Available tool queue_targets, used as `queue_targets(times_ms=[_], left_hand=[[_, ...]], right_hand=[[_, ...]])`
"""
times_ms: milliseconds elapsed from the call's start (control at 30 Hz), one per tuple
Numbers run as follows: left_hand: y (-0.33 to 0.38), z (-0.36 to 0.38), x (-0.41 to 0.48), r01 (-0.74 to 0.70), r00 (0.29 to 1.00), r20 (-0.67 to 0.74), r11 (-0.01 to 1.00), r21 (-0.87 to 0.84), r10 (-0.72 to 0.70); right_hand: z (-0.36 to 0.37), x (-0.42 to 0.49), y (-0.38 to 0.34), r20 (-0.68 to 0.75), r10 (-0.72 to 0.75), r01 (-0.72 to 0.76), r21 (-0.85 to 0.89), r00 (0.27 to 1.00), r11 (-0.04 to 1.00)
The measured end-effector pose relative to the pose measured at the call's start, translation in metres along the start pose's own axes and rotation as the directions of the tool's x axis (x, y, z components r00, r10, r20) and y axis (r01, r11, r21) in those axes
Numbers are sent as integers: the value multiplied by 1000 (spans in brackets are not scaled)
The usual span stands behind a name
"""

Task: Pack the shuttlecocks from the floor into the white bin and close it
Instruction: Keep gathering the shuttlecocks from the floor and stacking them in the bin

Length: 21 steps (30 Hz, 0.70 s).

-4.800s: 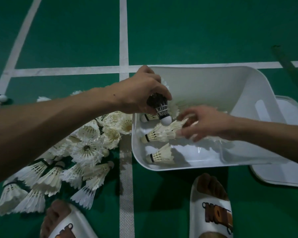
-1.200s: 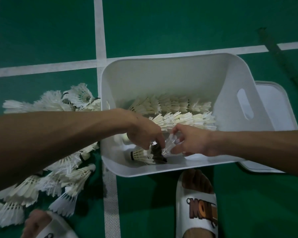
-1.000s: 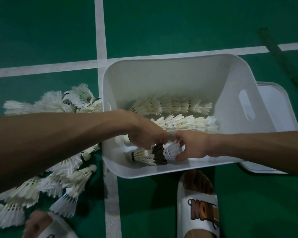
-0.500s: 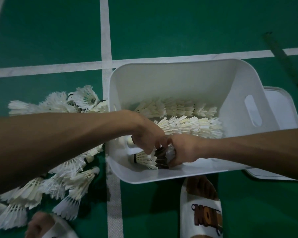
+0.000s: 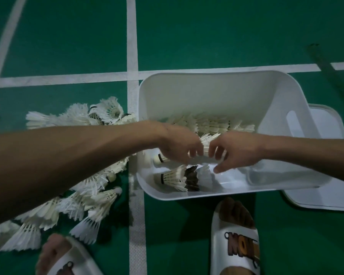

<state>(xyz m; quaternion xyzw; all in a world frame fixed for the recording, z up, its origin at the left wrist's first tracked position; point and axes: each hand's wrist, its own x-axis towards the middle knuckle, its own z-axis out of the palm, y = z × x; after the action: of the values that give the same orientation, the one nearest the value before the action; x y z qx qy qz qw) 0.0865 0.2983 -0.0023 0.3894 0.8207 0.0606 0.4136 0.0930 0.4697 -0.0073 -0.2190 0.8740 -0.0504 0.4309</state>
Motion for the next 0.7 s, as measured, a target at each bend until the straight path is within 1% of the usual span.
queue_targets(times_ms=[67, 133, 233, 367, 433, 500, 600, 700], left_hand=[[0, -10, -12, 10, 984, -176, 999, -49, -18], [-3, -22, -27, 27, 931, -357, 990, -141, -76], [-13, -43, -52, 62, 814, -544, 962, -266, -203], [-43, -63, -86, 126, 641, -698, 940, -317, -321], [-64, -65, -101, 200, 576, -731, 930, -308, -366], [-89, -59, -112, 283, 555, -719, 908, -311, -419], [-132, -39, -126, 399, 579, -633, 856, -330, -514], [-170, -14, -137, 481, 614, -504, 795, -370, -607]], right_hand=[[-15, -4, -7, -136, -21, 16, -37, 991, 999], [-36, -8, -17, -262, -37, 28, -38, 964, 999], [-71, -12, -36, -413, -65, 59, -27, 909, 998], [-113, -7, -67, -567, -97, 111, -10, 818, 994], [-128, 2, -82, -618, -111, 132, -12, 778, 991], [-138, 15, -98, -650, -121, 142, -21, 750, 990], [-150, 38, -123, -660, -143, 162, -33, 738, 986], [-155, 64, -148, -617, -193, 178, -86, 763, 980]])
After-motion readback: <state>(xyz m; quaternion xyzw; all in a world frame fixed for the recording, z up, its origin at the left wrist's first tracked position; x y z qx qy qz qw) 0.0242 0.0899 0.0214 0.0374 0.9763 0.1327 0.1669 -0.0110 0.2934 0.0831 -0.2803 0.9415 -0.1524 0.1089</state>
